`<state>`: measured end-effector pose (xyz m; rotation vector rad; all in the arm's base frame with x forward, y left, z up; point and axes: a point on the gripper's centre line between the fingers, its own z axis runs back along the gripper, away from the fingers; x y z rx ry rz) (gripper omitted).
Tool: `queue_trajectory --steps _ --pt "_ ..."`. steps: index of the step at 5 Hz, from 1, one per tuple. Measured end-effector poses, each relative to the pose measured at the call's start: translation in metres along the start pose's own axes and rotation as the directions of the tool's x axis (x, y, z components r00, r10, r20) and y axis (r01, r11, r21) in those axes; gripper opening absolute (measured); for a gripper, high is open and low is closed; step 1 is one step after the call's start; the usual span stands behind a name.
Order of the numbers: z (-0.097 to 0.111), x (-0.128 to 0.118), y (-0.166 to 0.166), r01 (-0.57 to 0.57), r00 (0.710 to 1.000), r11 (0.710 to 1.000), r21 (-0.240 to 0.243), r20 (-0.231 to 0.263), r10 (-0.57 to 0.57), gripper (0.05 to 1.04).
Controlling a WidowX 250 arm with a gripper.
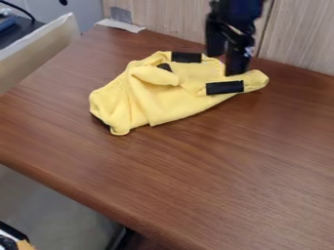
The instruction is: Fold the cloth from top right to bottom left
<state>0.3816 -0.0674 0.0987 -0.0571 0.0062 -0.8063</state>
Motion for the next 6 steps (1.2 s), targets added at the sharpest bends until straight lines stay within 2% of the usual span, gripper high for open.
queue_trajectory --steps 1,2,3,5,6 --pt "-0.01 0.019 -0.009 0.064 0.998 0.998 -0.015 0.002 -0.064 0.999" --pt "-0.027 0.029 -0.02 0.119 0.993 0.992 -0.031 -0.017 -0.12 1.0" --pt "-0.036 0.032 -0.023 0.136 0.99 0.99 -0.045 -0.024 -0.137 0.948" --pt "-0.036 0.031 -0.02 0.119 0.992 0.993 -0.024 -0.034 -0.12 0.369" --pt "-0.036 0.028 -0.016 0.108 0.992 0.994 0.001 -0.062 -0.108 0.159"
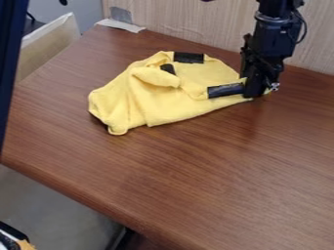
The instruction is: Fold the cloth from top right to bottom left
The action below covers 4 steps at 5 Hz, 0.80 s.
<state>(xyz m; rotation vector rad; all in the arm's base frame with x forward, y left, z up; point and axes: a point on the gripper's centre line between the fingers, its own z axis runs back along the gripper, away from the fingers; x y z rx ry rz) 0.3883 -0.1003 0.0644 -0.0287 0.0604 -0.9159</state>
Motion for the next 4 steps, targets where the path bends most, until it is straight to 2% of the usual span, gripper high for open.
queue_trajectory --steps 1,2,3,4 --pt "-0.001 -0.001 0.0 -0.002 1.0 1.0 -0.002 0.002 0.002 0.077" --pt "0.0 -0.003 -0.004 -0.008 1.0 0.999 -0.038 -0.001 0.008 0.072" --pt "0.03 -0.01 0.003 -0.03 0.996 0.999 -0.014 0.08 0.031 0.072" --pt "0.048 -0.019 0.012 -0.074 0.991 0.997 0.012 0.116 0.073 0.072"
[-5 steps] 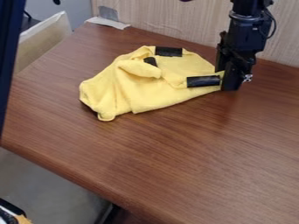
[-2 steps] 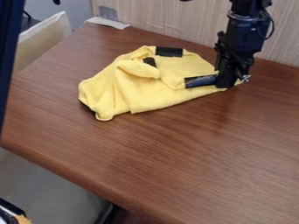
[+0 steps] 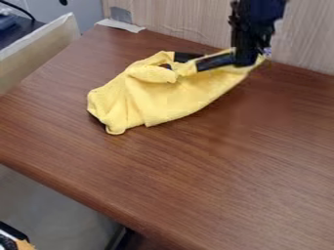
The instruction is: Fold the cloth from top right to bottom left
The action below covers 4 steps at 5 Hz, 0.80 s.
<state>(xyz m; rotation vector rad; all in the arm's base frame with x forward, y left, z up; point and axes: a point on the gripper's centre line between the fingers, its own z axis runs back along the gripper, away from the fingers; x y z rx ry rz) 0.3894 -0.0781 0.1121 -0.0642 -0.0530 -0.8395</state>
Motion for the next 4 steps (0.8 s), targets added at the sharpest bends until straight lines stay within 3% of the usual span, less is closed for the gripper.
queue_trajectory --steps 1,2,4 --pt "0.014 -0.015 0.019 -0.077 0.997 0.997 0.008 0.008 0.077 0.072" --pt "0.054 -0.04 0.042 -0.2 0.974 0.978 0.056 0.117 0.193 0.072" --pt "0.066 -0.098 0.061 -0.385 0.913 0.921 0.057 0.168 0.371 0.072"
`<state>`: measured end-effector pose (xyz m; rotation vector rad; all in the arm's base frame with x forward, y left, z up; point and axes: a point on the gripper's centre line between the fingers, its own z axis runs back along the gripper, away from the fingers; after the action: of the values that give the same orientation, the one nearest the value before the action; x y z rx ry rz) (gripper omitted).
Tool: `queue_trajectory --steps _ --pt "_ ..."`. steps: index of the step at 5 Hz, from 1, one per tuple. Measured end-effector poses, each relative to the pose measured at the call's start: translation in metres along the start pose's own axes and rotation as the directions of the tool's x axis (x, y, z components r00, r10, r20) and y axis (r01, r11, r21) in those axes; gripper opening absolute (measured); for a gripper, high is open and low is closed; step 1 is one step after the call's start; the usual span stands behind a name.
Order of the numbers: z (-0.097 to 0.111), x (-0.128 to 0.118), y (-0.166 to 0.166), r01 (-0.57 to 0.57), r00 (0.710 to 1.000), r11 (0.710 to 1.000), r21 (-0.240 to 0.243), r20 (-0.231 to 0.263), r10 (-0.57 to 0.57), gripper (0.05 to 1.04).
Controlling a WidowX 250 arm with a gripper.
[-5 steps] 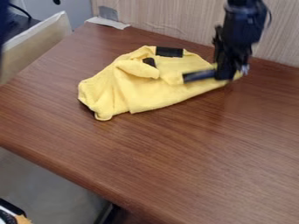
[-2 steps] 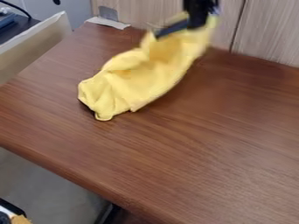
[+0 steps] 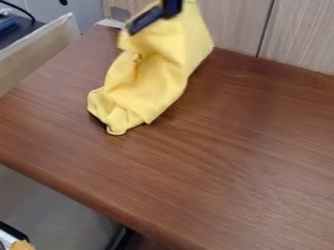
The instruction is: Fold the cloth from top right to bottom left
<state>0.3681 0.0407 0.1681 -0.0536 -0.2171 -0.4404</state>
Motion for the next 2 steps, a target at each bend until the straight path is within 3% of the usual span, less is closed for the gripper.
queue_trajectory --steps 2 --pt "-0.02 -0.045 0.027 -0.197 0.98 0.98 -0.025 -0.021 0.196 0.07"
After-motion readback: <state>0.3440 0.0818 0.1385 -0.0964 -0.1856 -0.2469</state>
